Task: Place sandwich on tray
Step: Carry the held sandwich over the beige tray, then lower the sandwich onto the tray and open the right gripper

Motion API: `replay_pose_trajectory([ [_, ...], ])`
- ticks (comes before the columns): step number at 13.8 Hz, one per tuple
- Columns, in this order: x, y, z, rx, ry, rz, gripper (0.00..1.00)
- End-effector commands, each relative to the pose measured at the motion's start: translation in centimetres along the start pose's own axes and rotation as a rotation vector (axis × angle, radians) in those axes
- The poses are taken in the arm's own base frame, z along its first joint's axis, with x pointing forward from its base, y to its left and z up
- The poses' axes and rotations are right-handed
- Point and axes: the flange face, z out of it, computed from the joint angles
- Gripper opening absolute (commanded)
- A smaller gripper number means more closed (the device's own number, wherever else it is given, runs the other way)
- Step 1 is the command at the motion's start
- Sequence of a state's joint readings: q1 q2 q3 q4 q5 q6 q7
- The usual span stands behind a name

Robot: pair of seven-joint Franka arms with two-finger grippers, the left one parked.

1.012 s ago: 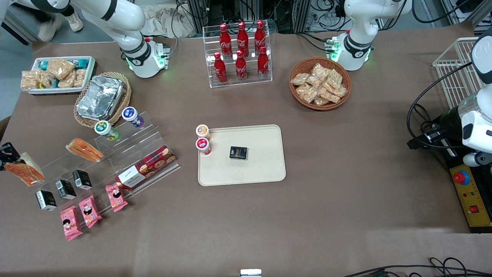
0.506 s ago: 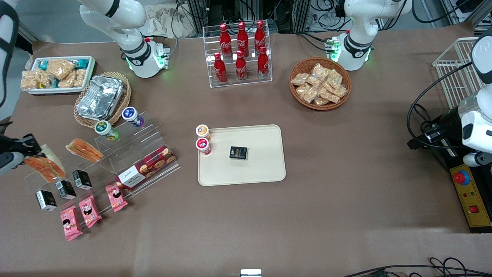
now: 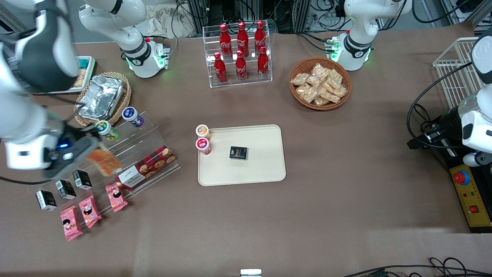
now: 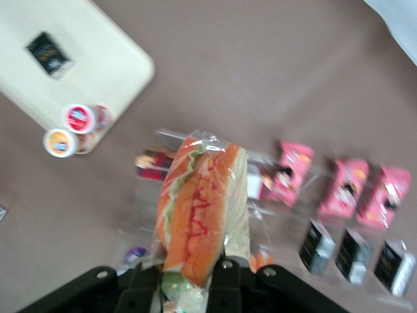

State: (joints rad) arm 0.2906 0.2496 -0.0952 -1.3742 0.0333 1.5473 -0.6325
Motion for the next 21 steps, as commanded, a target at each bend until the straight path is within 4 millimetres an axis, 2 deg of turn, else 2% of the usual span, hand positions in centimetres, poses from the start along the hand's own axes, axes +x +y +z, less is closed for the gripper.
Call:
replay_pose_trajectory([
  [1,4.2,-6.4,-0.5,-0.014,0.024,-0.09,0.25],
  [3,8.2,-10.7,0.8,-0.022,0.084,-0.173,0.25],
  [6,14.2,-16.7,5.2,-0.044,0.151,-0.288,0.25],
  [8,17.3,-19.2,9.1,-0.064,0.177,-0.331,0.25],
  [11,20.6,-22.4,15.1,-0.085,0.173,-0.396,0.25],
  [12,21.6,-24.3,17.2,-0.098,0.169,-0.432,0.25],
  [13,22.3,-25.4,19.4,-0.125,0.154,-0.465,0.25],
  [14,22.6,-25.5,21.6,-0.147,0.131,-0.486,0.25],
  [16,22.9,-26.7,24.4,-0.143,0.095,-0.509,0.26],
  [19,23.0,-26.8,26.2,-0.139,0.073,-0.513,0.27],
  [20,23.0,-26.8,26.2,-0.141,0.077,-0.514,0.28],
  [21,23.1,-26.7,26.8,-0.144,0.081,-0.508,0.41],
])
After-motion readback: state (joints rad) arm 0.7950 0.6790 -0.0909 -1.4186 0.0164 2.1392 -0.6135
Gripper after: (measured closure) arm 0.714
